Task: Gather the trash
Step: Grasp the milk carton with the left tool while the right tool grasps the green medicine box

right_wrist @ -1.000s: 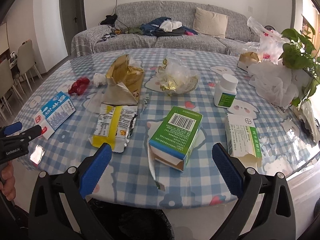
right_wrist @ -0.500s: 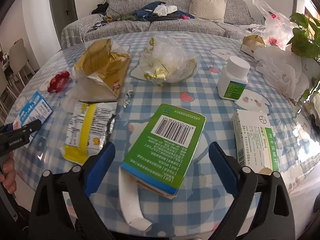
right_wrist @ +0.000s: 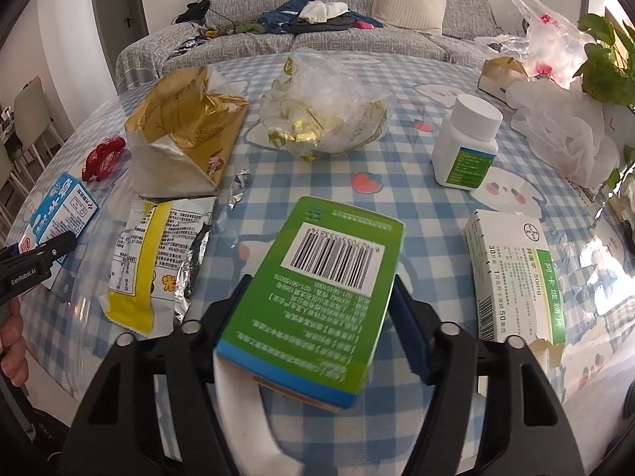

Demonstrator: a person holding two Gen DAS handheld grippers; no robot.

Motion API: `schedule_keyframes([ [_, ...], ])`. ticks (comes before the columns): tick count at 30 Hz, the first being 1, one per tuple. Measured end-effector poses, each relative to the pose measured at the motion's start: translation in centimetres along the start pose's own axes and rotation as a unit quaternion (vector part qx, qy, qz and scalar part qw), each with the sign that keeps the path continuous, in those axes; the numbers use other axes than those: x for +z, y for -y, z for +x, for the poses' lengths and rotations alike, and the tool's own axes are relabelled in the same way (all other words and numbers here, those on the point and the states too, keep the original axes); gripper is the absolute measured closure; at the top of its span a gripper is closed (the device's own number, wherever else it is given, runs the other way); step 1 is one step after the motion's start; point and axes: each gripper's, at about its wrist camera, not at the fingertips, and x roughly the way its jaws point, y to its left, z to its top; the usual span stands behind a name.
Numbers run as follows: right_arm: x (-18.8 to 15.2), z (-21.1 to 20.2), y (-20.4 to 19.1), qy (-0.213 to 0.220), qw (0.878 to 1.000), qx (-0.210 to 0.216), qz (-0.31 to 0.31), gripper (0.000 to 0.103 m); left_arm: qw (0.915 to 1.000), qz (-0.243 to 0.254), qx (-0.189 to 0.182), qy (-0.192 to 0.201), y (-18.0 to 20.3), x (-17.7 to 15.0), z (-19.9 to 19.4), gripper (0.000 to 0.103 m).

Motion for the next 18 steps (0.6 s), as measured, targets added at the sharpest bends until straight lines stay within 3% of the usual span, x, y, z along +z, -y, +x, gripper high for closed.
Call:
schedule_keyframes([
  [4, 0.1, -0.1, 0.2, 0.003, 1.0, -0.003, 0.0, 0.057, 0.9999, -0.007, -0.007, 0.002, -0.2, -0.1, -0.3, 0.028],
  [18, 0.1, -0.7, 0.3, 0.011, 1.0, -0.005, -0.004, 0.058, 0.9999, -0.004, -0.012, 0.007, 0.1, -0.6, -1.1, 0.034],
])
